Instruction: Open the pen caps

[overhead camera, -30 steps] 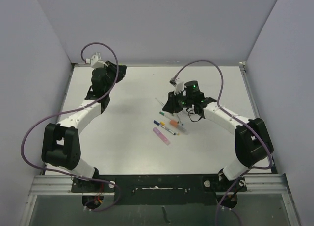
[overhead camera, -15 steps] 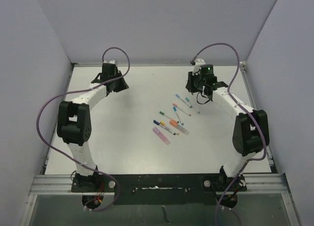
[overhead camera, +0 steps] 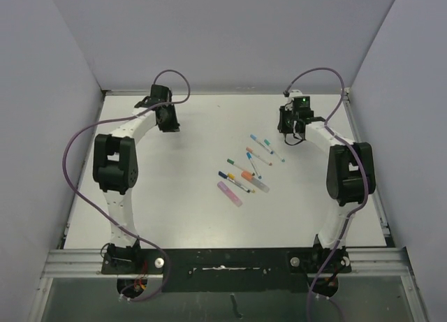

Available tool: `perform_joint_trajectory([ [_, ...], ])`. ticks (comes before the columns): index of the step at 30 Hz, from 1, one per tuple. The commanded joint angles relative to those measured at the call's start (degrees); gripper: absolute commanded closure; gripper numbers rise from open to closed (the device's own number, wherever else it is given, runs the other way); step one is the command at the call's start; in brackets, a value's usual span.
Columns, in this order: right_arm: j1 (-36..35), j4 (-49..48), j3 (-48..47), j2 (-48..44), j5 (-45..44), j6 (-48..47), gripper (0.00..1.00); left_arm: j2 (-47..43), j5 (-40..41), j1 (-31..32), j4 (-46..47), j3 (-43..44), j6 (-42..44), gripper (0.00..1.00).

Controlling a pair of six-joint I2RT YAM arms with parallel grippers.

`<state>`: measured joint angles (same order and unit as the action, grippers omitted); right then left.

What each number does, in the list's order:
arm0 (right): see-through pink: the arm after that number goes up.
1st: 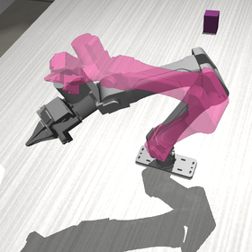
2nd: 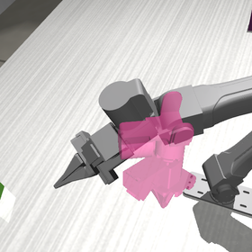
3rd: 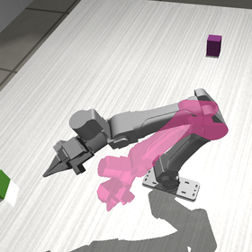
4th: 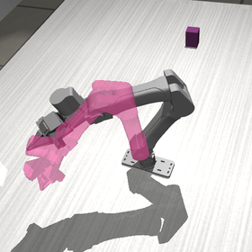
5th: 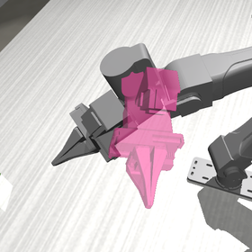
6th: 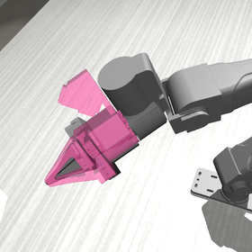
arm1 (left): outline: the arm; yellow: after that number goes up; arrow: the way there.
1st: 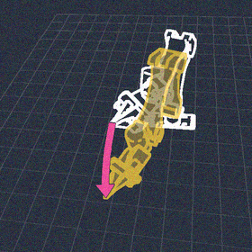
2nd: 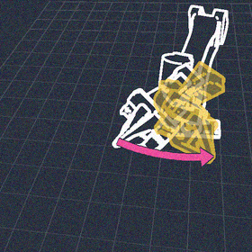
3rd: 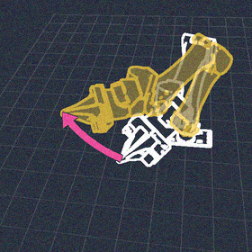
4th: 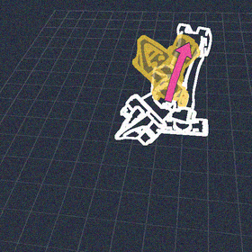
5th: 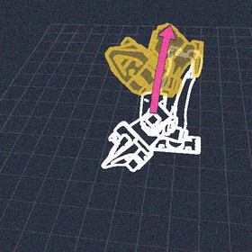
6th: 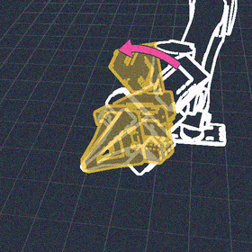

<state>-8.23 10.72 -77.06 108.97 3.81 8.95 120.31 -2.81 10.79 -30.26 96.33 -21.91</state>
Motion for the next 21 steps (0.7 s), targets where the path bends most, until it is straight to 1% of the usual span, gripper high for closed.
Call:
perform_joint_trajectory([
  [1,1.69,-5.34,-2.98,0.27,-0.52,-0.03,1.00,2.57,1.52,-1.98,-3.97,4.06,2.84,0.95],
  [6,2.98,-5.41,-4.12,2.41,0.56,-0.14,1.00,5.60,1.92,-3.32,-6.61,7.67,4.00,0.91],
  [19,4.27,-6.51,-4.90,5.39,0.67,-0.92,1.00,9.72,2.82,-4.87,-8.77,10.79,5.30,0.83],
  [21,4.38,-6.63,-5.11,5.78,0.62,-1.03,1.00,10.06,2.81,-4.98,-8.89,10.76,5.40,0.81],
])
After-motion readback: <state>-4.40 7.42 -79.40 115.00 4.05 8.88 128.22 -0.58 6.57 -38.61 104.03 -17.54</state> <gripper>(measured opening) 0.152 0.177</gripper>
